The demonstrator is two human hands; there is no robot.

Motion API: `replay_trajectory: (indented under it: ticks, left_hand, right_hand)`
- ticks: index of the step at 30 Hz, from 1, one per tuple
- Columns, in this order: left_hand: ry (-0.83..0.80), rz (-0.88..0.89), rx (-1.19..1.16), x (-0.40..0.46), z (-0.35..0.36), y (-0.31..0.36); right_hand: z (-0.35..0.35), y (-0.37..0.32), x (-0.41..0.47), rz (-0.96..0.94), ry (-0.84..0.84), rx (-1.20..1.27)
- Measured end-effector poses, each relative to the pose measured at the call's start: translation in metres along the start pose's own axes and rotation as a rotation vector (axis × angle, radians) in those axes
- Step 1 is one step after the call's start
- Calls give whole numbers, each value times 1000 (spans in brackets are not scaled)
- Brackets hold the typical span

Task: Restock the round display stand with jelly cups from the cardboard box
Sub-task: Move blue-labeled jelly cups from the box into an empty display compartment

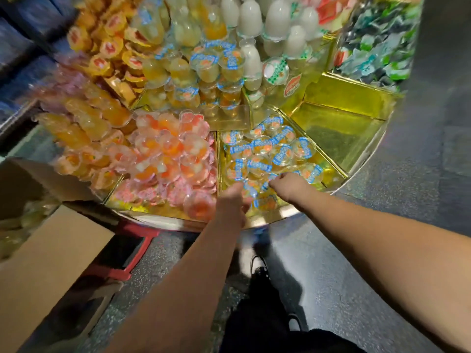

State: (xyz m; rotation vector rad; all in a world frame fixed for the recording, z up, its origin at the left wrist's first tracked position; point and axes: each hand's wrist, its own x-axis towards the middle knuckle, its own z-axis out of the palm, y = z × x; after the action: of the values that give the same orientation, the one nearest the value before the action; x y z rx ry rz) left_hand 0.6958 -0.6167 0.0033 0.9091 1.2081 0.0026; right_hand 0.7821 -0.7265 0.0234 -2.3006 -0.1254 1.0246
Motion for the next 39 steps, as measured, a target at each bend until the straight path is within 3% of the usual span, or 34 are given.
replay_trajectory:
  ticks: [3,7,12,21,29,31,32,35,39]
  left_hand:
    - [-69,158,111,-42,-26,3]
    - [-39,403,254,-93,-84,17]
    - [276,628,557,-155,-181,41]
    - [650,594,523,-188,-392,48]
    - [720,520,539,-163,-606,36]
    - [710,575,335,-160,-650,36]
    - [685,579,370,-154,-671,33]
    - [744,483,549,-142,-717,30]
    - [673,324,482,-120,-761,36]
  right_hand:
    - [-3,-9,-47,-168,52,-160]
    - [4,-34,-103,-376,90,-271]
    - [43,-91,-158,-623,32,-439]
    - [203,-217,-218,-933,-157,-610]
    - [409,-319,-226,-927,-337,-712]
    - [451,-332,-222,-905,-340,-758]
    - [469,-338,-220,-890,-356,-765]
    - [510,-346,-208,-842,-382,-797]
    - [547,-353,-186,-777,-400,-844]
